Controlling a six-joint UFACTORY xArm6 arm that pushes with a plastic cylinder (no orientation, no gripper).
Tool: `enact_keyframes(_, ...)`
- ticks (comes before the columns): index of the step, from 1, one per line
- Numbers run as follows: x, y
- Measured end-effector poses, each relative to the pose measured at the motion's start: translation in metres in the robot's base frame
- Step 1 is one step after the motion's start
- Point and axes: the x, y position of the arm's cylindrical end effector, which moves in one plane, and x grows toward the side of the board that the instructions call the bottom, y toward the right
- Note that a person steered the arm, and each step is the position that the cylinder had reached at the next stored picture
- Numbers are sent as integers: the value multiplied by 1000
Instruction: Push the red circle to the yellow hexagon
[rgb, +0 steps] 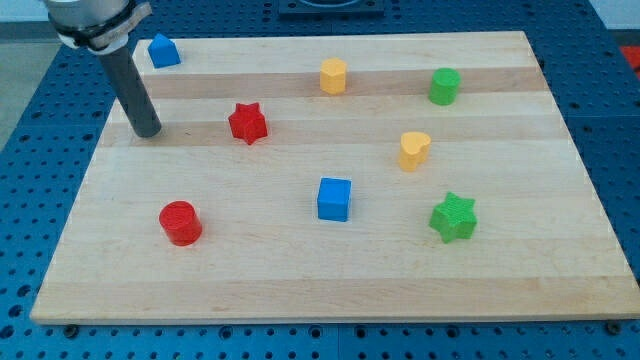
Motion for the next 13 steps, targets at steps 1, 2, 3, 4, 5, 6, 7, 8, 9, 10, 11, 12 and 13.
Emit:
enact_keyframes(1, 1, -2)
enact_keyframes(2, 22, -2)
enact_keyframes(3, 50, 10)
enact_keyframes(4, 59, 10)
enact_keyframes(5, 67, 23)
enact_keyframes(6, 71, 35)
enact_keyframes(7, 90, 19)
enact_keyframes(8, 131, 3)
enact_keyframes(9, 164, 15)
enact_keyframes(10, 166, 46)
enact_keyframes(11, 144, 70)
enact_keyframes(12, 116, 89)
enact_keyframes(13, 94, 97)
